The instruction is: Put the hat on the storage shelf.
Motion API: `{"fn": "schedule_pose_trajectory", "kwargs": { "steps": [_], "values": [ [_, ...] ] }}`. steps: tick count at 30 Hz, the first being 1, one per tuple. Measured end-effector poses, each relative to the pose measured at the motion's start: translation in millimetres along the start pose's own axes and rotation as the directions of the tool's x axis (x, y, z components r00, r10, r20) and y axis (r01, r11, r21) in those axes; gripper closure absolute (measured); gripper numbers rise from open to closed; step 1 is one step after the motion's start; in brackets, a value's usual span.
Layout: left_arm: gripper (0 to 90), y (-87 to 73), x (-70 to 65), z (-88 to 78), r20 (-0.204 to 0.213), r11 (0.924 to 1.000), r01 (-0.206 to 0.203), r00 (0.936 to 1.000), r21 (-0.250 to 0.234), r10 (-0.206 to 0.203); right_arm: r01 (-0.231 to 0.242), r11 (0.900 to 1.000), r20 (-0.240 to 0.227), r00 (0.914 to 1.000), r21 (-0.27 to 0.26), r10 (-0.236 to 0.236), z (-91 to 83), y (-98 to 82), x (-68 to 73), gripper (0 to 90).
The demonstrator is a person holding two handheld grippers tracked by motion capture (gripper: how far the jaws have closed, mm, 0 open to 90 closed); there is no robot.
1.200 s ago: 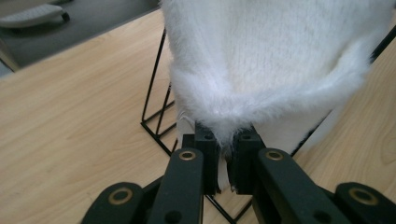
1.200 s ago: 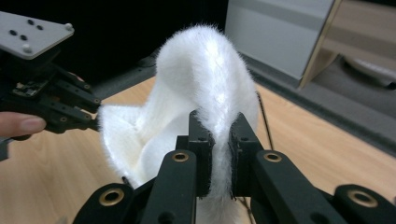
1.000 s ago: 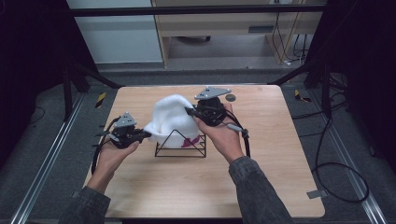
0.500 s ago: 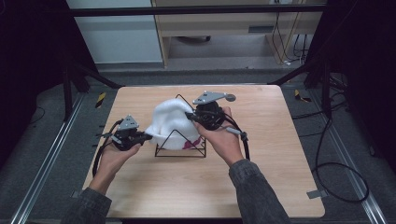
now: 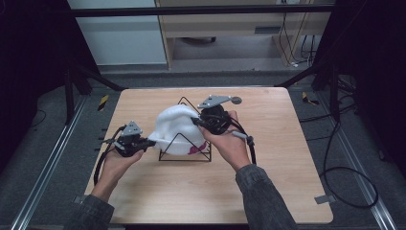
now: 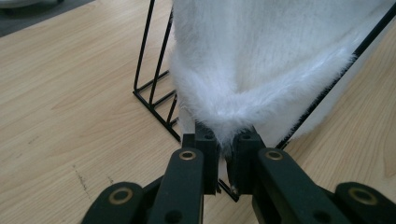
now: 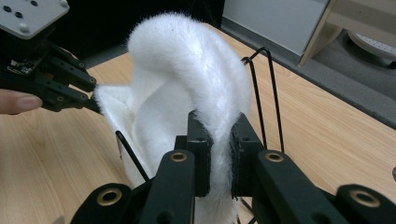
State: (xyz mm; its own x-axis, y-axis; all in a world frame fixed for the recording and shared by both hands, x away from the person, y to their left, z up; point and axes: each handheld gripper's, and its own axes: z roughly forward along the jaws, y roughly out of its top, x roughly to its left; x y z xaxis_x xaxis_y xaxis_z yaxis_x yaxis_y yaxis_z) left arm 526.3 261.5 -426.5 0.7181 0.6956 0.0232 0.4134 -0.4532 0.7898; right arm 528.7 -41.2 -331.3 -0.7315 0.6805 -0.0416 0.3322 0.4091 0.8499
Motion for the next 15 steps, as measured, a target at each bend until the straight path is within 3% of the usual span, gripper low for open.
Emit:
{"fn": "schedule_pose_trajectory", "kwargs": {
  "steps": [8, 15],
  "values": [
    [84.0, -5.8, 2.7, 8.6, -0.010, 0.9996, 0.001, 0.9999, 0.027, 0.000, 0.025, 0.999, 0.019, 0.9995, 0.035, -0.026, 8.7, 7.3, 1.6, 78.2],
    [84.0, -9.2, 2.8, 10.2, -0.007, 0.9985, -0.013, 0.9999, 0.053, 0.013, 0.004, 0.999, -0.007, 1.0000, 0.041, -0.004, 12.0, 5.9, -0.2, 78.1]
  ]
}}
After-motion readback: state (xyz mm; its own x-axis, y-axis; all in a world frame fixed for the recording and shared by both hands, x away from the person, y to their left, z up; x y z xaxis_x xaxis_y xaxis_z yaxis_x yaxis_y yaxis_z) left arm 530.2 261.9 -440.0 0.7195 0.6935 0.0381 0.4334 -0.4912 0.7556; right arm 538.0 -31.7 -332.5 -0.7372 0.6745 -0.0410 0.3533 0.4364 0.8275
